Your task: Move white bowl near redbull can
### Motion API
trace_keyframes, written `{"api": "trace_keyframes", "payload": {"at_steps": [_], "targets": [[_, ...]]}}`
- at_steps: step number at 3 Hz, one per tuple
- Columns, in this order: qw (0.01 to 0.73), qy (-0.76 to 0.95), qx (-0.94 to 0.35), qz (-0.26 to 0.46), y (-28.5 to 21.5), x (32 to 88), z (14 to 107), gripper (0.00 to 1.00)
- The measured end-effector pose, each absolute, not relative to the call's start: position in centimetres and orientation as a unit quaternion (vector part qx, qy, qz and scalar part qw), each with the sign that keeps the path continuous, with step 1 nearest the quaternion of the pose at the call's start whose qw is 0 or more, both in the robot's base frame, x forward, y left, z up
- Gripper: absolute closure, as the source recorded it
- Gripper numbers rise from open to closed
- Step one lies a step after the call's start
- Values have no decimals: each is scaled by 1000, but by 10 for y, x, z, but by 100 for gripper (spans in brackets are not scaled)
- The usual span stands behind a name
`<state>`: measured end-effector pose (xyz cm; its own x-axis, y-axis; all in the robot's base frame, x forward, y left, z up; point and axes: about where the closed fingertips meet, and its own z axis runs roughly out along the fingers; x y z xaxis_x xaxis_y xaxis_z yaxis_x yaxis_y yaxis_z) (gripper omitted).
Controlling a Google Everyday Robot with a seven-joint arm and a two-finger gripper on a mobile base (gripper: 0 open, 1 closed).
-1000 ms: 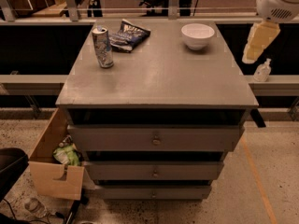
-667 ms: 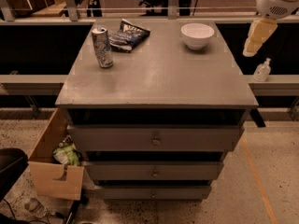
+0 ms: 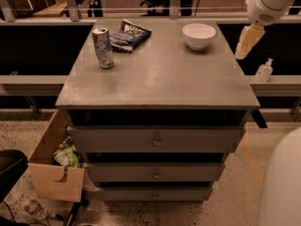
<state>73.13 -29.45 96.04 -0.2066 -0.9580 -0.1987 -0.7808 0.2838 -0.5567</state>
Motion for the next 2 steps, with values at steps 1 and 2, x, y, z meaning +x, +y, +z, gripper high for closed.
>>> {"api": "trace_keyframes", "payload": {"at_steps": [1,2], "targets": [[275,750,-580,-162,-284,746,950,0],[307,730,-595,-136,-270,765,935,0]]}}
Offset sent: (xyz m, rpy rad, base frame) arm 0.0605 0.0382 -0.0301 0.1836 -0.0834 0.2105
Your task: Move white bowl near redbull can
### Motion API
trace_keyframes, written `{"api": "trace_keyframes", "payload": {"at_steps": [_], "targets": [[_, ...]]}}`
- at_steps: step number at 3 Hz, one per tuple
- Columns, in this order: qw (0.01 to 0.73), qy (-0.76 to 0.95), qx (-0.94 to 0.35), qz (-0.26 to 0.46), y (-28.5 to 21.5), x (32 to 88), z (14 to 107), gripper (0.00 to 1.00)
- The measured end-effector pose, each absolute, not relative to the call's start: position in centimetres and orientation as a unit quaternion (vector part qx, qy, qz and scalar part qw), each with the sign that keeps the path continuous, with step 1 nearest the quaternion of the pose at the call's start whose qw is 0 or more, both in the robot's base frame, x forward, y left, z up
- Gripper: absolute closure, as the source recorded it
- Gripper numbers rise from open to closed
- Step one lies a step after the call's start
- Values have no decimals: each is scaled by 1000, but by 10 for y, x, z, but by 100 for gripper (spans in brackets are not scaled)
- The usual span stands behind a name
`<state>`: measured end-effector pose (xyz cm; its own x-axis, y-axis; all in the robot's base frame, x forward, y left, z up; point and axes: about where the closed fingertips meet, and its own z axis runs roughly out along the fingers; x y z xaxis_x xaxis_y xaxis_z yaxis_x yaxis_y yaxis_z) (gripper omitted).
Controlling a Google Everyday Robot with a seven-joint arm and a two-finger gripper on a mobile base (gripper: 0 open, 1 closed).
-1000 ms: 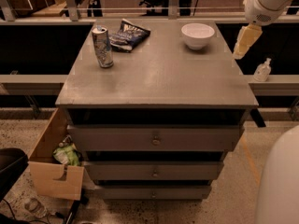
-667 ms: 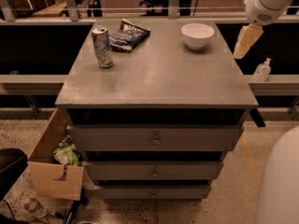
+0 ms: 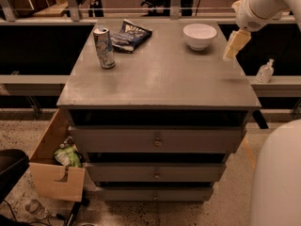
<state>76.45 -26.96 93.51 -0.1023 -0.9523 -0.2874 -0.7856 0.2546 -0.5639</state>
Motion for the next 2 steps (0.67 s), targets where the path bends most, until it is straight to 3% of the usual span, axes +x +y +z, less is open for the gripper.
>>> {"api": "trace_keyframes", "payload": {"at_steps": [2], "targets": [[342,686,-634,-98,-236,796,910,0]]}}
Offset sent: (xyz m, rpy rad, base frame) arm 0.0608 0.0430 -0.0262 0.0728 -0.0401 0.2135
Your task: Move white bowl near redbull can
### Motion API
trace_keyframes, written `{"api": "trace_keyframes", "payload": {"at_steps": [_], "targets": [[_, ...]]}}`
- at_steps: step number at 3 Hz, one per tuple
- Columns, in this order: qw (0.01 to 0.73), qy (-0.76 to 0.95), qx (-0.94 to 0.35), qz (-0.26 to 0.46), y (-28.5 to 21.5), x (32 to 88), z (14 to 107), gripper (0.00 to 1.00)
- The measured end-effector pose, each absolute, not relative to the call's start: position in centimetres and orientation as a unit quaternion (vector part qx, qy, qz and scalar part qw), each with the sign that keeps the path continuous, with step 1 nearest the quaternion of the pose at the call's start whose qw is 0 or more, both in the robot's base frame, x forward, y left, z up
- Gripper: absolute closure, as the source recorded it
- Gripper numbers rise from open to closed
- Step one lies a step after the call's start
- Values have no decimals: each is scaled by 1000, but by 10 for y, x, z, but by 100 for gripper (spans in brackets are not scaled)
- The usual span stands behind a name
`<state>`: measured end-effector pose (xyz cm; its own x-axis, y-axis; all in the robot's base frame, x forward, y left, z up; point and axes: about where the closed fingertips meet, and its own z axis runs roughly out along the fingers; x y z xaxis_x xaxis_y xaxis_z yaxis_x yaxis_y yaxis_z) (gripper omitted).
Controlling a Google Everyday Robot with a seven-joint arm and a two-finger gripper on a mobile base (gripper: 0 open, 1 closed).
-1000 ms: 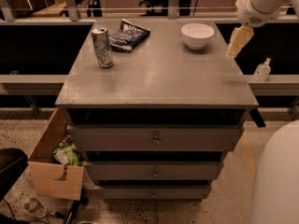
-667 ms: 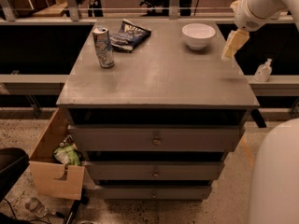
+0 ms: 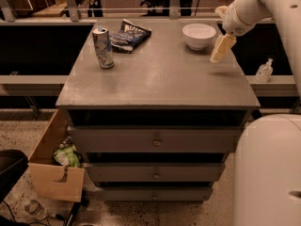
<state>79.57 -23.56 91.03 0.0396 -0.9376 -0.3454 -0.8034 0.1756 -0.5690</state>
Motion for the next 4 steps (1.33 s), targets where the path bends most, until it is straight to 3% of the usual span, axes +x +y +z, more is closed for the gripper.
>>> {"api": "trace_keyframes", "payload": {"at_steps": [4], "targets": [[300,637,-696,-138,-202,834,881,0]]}}
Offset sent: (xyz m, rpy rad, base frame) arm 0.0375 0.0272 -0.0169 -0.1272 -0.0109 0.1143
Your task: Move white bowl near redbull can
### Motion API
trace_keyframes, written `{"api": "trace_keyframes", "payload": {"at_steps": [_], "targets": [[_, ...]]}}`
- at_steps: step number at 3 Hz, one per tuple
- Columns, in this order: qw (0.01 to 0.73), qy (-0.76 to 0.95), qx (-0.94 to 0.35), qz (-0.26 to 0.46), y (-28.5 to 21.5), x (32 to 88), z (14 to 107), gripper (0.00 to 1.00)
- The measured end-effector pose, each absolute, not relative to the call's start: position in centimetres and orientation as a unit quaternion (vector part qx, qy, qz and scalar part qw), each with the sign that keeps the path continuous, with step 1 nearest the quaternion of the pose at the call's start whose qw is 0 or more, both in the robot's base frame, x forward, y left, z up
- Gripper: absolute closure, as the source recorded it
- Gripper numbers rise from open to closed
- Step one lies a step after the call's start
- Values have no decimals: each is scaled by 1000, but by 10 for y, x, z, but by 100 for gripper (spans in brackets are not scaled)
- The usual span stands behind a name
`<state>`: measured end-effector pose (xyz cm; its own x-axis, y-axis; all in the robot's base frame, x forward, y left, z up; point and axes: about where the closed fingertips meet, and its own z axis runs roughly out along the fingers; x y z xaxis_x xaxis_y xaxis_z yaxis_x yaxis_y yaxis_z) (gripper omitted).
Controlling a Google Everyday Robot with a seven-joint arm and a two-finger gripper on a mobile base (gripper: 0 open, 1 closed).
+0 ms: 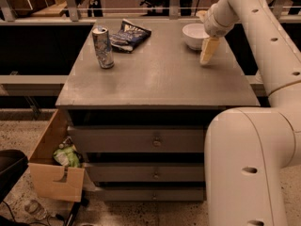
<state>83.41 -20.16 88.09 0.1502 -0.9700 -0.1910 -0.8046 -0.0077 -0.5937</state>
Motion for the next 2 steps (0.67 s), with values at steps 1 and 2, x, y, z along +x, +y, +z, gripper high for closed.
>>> {"api": "trace_keyframes", "payload": {"at_steps": [1,2], "targets": [[281,628,-709,-155,-201,841,874,1],[261,623,-716,-173,-204,846,871,19]]}}
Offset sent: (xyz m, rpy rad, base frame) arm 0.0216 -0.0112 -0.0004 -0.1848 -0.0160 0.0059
